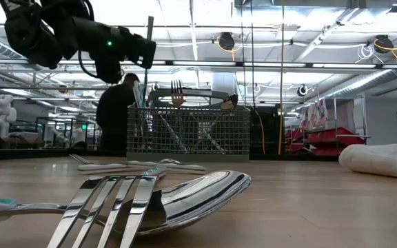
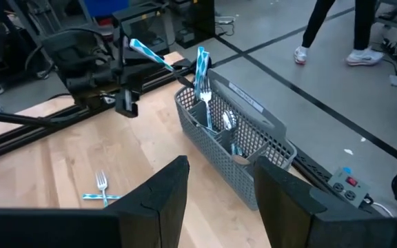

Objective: Sort silverware
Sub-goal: Put the knife into the left section of the utensil holder

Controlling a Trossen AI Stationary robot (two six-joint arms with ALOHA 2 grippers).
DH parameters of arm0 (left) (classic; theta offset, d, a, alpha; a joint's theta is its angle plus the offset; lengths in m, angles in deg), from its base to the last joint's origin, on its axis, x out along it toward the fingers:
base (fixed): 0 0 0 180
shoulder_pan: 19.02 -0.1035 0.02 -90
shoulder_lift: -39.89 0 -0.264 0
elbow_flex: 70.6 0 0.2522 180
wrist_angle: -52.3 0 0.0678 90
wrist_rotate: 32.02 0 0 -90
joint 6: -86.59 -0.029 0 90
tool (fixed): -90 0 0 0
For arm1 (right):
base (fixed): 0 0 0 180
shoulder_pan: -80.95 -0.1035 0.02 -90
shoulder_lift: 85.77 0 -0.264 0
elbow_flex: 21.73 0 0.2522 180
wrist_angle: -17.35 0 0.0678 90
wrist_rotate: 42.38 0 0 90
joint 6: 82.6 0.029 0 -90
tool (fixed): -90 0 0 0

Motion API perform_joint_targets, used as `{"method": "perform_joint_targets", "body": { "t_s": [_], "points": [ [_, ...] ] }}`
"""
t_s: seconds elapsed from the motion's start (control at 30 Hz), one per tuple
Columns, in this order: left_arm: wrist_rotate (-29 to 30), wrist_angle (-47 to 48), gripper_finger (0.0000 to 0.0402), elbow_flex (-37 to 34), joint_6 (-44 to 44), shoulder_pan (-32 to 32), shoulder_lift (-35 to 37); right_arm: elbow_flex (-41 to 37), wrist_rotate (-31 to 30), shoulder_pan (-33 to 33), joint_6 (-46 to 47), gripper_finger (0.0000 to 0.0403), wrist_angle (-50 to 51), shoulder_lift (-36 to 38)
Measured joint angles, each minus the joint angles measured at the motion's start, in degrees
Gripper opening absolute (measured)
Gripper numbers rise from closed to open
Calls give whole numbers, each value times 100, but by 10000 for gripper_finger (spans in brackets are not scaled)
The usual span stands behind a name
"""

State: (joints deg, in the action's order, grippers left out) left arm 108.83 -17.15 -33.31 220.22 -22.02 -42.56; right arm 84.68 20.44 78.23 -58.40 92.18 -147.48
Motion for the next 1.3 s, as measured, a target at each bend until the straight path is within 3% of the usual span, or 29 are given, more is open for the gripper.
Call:
{"method": "perform_joint_targets", "body": {
  "t_s": [0.3, 0.5, 0.9, 1.07, 1.3],
  "points": [
    [210, 33, 31, -35, 99, -487, 2, 0, -49, 0, 221, 155, -8, -9],
    [822, 91, 31, 135, 64, -434, 0, 0, -140, 0, 223, 155, -163, -29],
    [1426, 327, 32, 825, -414, -438, -2, 0, -138, -2, 215, 155, -172, -68],
    [1454, 293, 32, 1061, -519, -405, -2, 0, -138, 0, 121, 155, -170, -68],
    [1053, 211, 31, 1204, -549, -308, -2, 0, -136, -1, -93, 155, -102, -68]
  ]
}}
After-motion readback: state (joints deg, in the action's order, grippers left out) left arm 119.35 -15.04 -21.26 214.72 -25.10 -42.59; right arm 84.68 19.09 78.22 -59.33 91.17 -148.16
